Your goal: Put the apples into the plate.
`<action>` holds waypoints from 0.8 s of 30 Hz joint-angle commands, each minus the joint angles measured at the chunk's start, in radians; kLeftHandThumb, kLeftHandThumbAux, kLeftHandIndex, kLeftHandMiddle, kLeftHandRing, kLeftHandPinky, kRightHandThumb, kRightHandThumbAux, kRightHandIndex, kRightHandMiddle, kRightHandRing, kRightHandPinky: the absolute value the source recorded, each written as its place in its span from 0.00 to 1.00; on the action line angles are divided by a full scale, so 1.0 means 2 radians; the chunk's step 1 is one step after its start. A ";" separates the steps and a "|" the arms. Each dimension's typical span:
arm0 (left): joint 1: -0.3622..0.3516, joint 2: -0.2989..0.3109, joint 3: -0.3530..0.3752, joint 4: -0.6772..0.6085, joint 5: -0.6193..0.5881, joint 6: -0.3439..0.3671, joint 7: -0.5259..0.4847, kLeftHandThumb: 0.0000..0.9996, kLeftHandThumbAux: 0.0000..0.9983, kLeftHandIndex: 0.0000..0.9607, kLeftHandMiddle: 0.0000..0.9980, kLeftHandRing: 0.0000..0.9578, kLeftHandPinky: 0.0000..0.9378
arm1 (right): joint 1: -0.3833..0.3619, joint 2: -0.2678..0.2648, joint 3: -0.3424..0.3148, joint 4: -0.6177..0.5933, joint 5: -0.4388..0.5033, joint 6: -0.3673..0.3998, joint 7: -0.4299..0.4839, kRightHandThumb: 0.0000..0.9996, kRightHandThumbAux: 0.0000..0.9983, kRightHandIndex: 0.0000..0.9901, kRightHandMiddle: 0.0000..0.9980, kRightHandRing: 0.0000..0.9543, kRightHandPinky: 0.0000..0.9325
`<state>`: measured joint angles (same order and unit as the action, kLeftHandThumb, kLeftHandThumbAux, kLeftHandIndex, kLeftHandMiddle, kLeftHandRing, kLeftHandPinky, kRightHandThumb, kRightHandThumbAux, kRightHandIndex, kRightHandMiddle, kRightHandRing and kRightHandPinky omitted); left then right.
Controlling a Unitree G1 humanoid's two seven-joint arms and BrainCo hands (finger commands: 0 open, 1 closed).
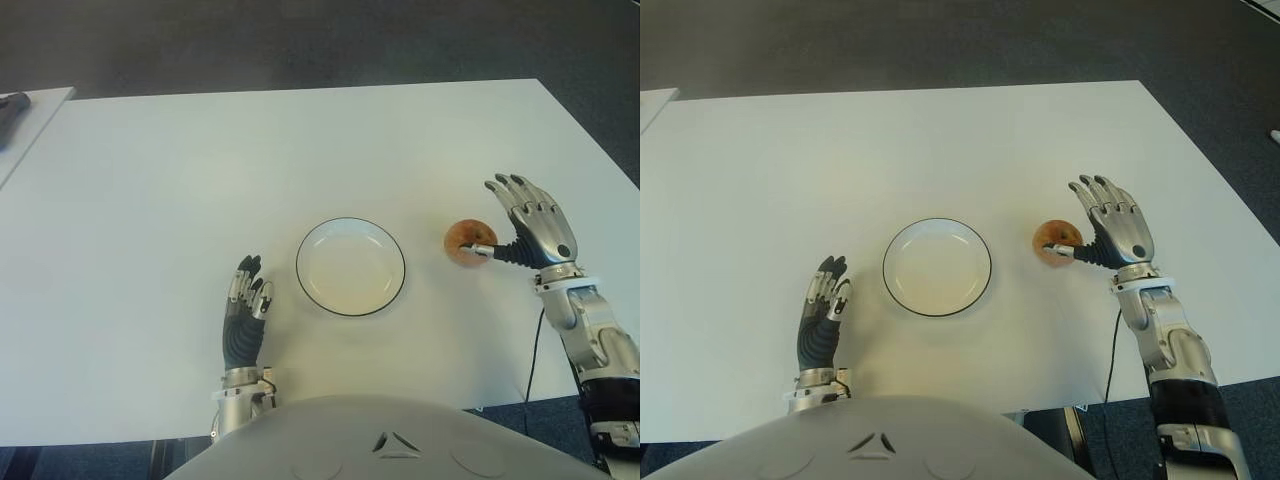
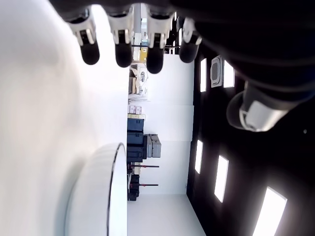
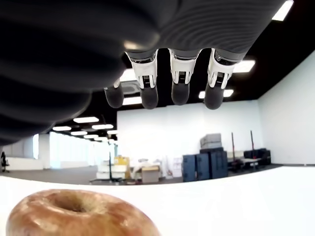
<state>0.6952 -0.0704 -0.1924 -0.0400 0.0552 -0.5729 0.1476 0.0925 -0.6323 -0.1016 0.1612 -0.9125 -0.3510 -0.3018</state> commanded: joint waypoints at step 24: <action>0.002 -0.003 0.010 -0.003 -0.002 0.009 -0.009 0.09 0.42 0.11 0.12 0.09 0.11 | -0.019 -0.006 0.077 0.061 0.044 -0.003 -0.028 0.41 0.45 0.02 0.00 0.00 0.02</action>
<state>0.6977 -0.0714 -0.1751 -0.0532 0.0494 -0.5506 0.1352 0.0622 -0.6439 0.0326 0.2674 -0.8441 -0.3458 -0.3507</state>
